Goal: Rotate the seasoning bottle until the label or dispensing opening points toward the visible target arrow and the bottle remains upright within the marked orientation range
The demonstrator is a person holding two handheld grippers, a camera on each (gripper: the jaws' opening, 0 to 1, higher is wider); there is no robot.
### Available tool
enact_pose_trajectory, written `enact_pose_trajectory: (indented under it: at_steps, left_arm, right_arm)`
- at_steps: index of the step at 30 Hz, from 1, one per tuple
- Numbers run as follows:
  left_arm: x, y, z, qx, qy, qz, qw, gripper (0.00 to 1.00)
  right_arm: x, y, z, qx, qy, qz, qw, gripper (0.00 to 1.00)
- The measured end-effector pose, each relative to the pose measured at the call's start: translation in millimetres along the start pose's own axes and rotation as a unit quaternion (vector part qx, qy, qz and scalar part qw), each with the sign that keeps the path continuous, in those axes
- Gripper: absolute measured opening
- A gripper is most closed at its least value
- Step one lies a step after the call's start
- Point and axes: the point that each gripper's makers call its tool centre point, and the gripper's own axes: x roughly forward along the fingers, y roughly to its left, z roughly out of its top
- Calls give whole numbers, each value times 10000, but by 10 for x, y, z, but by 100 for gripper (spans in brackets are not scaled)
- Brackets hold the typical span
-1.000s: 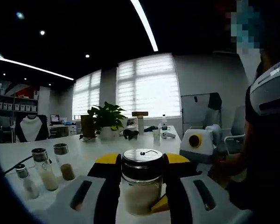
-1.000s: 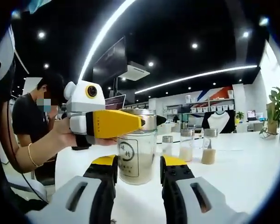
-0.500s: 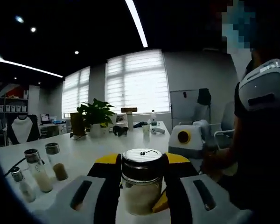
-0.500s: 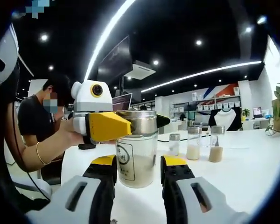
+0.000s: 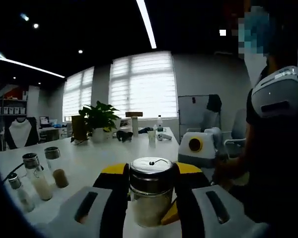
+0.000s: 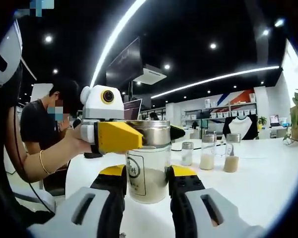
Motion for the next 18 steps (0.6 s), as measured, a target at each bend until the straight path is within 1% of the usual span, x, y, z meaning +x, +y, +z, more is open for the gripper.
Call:
enact_pose_trajectory:
  at_steps: [4, 10, 12, 14, 18]
  left_arm:
    - [4, -19, 15, 13, -21, 17, 10000, 38]
    - [6, -33, -9, 102, 88, 149, 9998, 38]
    - [11, -34, -9, 190, 114, 230, 9995, 38]
    - [15, -21, 19, 557, 106, 291, 9980, 38]
    - [52, -8, 60, 610, 104, 451, 9971, 37]
  right_arm:
    - [5, 12, 17, 118, -48, -18, 9999, 31]
    - [21, 0, -3, 23, 6, -120, 9999, 30]
    - [20, -24, -5, 49, 5, -173, 9998, 30]
    - [28, -51, 6, 45, 1, -276, 9996, 30]
    - [25, -140, 48, -20, -42, -529, 9986, 30]
